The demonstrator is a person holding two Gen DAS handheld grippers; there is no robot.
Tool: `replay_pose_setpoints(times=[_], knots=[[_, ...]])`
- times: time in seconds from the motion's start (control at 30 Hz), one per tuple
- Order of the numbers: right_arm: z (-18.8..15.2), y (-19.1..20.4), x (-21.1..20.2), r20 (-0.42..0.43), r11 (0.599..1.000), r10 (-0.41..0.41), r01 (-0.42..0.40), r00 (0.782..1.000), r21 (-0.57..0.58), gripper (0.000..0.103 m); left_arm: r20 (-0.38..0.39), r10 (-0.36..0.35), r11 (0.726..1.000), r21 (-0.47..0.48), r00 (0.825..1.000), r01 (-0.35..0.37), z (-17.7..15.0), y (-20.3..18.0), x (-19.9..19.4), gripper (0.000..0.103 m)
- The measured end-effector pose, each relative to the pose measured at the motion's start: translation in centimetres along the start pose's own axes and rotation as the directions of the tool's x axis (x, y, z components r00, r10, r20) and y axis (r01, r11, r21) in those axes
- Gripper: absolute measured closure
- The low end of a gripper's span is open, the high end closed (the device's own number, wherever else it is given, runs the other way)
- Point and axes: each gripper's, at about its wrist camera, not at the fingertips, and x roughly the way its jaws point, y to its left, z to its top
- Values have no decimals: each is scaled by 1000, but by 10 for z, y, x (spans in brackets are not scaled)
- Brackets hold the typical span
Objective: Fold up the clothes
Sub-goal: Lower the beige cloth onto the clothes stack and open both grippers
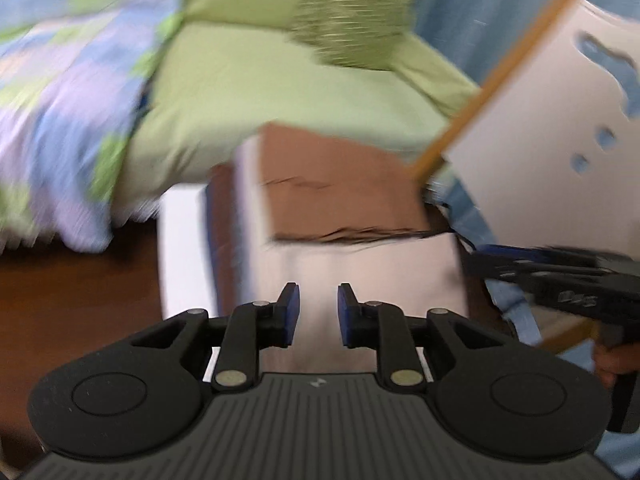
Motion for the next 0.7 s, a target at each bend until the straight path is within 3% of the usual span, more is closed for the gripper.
replay_pose_setpoints(times=[0.1, 0.27, 0.5, 0.57, 0.7], knots=[[2, 9, -1, 23, 998, 12, -11, 1000, -69, 75, -35, 37, 999, 4, 999, -36, 3, 7, 31, 76], [4, -2, 32, 14, 1000, 18, -17, 1000, -26, 75, -66, 24, 999, -25, 998, -25, 4, 30, 56, 74], [6, -21, 42, 21, 997, 8, -10, 1000, 81, 74, -11, -24, 997, -78, 1000, 23, 5, 34, 27, 72], [0, -13, 31, 51, 998, -26, 23, 998, 59, 74, 5, -37, 997, -69, 999, 37, 7, 32, 22, 69], [-2, 0, 25, 67, 1000, 15, -17, 998, 21, 74, -16, -26, 999, -37, 1000, 26, 12, 31, 42, 65]])
